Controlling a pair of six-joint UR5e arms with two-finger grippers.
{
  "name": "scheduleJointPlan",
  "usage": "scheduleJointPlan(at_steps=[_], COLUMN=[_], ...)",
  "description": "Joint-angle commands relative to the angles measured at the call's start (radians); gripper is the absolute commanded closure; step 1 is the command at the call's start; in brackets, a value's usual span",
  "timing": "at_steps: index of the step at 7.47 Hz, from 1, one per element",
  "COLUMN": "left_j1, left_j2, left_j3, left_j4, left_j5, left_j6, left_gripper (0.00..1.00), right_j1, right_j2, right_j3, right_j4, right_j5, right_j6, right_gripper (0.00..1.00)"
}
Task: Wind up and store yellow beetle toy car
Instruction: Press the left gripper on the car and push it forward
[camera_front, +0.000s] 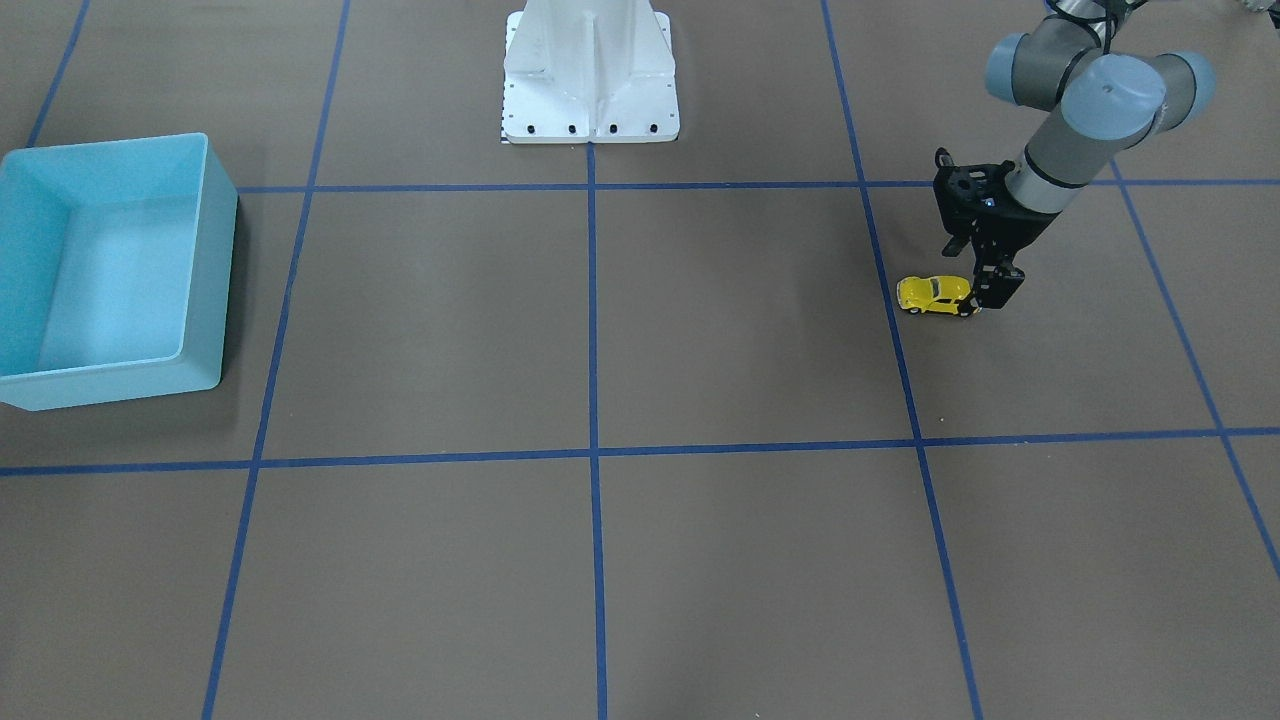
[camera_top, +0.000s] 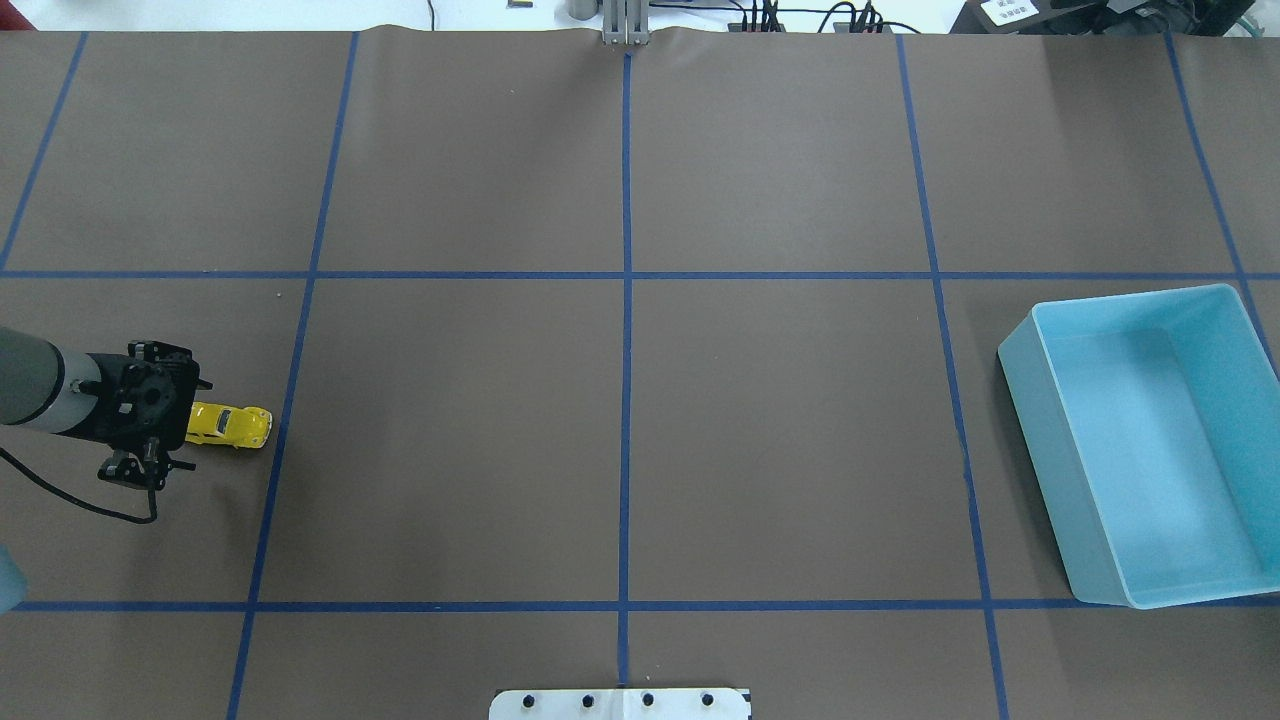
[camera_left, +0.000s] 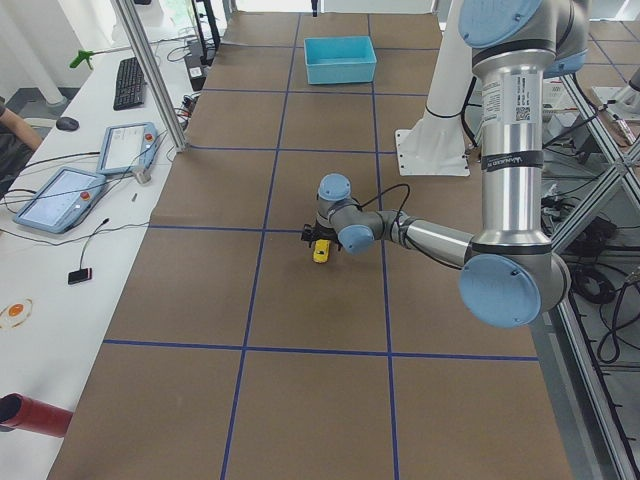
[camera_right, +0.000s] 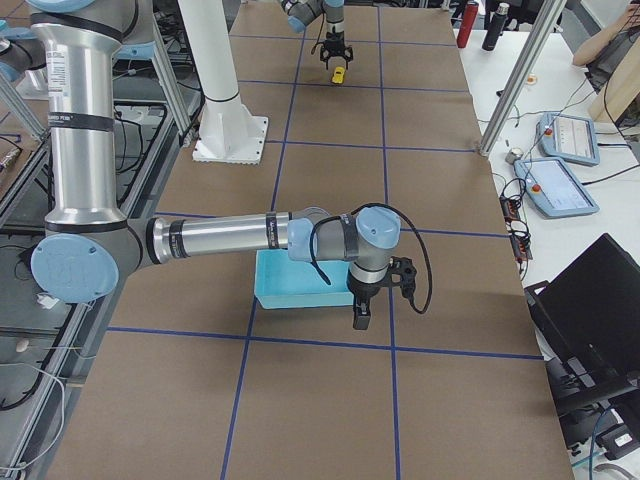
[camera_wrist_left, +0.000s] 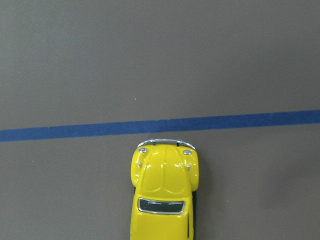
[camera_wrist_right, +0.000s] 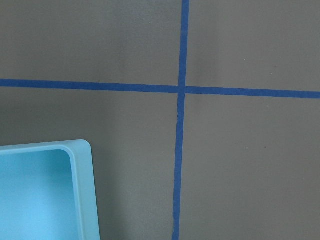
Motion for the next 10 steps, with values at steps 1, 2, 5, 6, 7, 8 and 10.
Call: scheduleJointPlan(at_steps=[1,2,5,6,7,8,10], left_j1=[0.0,0.0,0.0,0.0,-0.008,-0.011,-0.017], left_j2=[-0.009,-0.017,-0.032,-0.033,-0.029,-0.028,-0.019], left_j3=[0.01,0.011,0.031,0.031,0.03,0.027,0.024], left_j4=[-0.001,-0.001,-0.007,-0.024,-0.05,-0.085,-0.214], left_j5=[-0.001,-0.001,0.001,0.001,-0.001,-0.001,-0.007], left_j6=[0.0,0.0,0.001,0.001,0.0,-0.002,-0.104], left_gripper=[0.09,0.2,0.43,0.48,0.6,0.73,0.84], right_j1=[0.0,0.0,0.0,0.0,0.0,0.0,0.0], right_j2=[-0.001,-0.004,-0.004,-0.004,-0.004,-0.004,-0.006], right_j3=[0.0,0.0,0.0,0.0,0.0,0.0,0.0], right_j4=[0.0,0.0,0.0,0.0,0.0,0.0,0.0], right_j5=[0.0,0.0,0.0,0.0,0.0,0.0,0.0], right_j6=[0.0,0.0,0.0,0.0,0.0,-0.002,0.0], right_gripper=[0.0,0.0,0.0,0.0,0.0,0.0,0.0])
